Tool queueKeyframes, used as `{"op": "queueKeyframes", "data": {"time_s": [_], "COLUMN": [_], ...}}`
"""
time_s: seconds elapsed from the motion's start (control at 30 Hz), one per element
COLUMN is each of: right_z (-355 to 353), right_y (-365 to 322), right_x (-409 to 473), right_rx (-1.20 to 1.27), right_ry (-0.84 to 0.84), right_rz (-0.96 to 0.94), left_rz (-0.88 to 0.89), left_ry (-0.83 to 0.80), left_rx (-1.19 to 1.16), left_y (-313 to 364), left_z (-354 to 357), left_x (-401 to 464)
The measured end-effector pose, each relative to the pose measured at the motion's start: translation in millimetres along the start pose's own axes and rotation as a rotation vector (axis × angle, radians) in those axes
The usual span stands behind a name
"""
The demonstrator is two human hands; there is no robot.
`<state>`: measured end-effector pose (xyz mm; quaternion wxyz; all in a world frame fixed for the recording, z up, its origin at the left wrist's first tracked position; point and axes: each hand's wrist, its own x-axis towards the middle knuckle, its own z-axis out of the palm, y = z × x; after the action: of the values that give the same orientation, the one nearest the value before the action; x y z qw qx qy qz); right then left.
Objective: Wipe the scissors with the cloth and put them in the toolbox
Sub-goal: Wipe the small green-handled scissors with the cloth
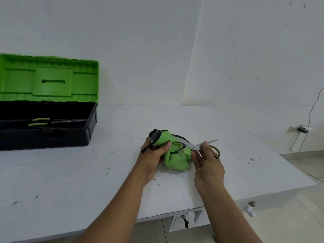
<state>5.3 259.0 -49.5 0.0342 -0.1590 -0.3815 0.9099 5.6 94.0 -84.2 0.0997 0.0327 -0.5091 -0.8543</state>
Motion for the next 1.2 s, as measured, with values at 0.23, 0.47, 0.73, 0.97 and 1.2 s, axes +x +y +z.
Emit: {"op": "queueKeyframes", "data": {"time_s": [0.23,0.47,0.73,0.97,1.2], "right_z": [-5,-9,-9,-6,-1], "right_y": [-2,4,-2,-21,-24], "right_x": [4,-3,-6,-2,-3], "right_rx": [0.075,-0.341,-0.645,-0.658,-0.629], "right_ry": [-0.068,-0.260,-0.261,-0.305,-0.296], "right_rz": [0.061,-0.011,-0.170,-0.145,-0.099], "left_rz": [-0.015,0.004,-0.031,-0.062,-0.043], "left_ry": [-0.057,-0.116,-0.132,-0.203,-0.153], "left_rx": [0.052,0.100,0.042,0.018,0.063], "left_y": [-3,0,10,16,11], "left_z": [-2,-2,6,11,9], "left_x": [2,0,-10,-16,-15]}}
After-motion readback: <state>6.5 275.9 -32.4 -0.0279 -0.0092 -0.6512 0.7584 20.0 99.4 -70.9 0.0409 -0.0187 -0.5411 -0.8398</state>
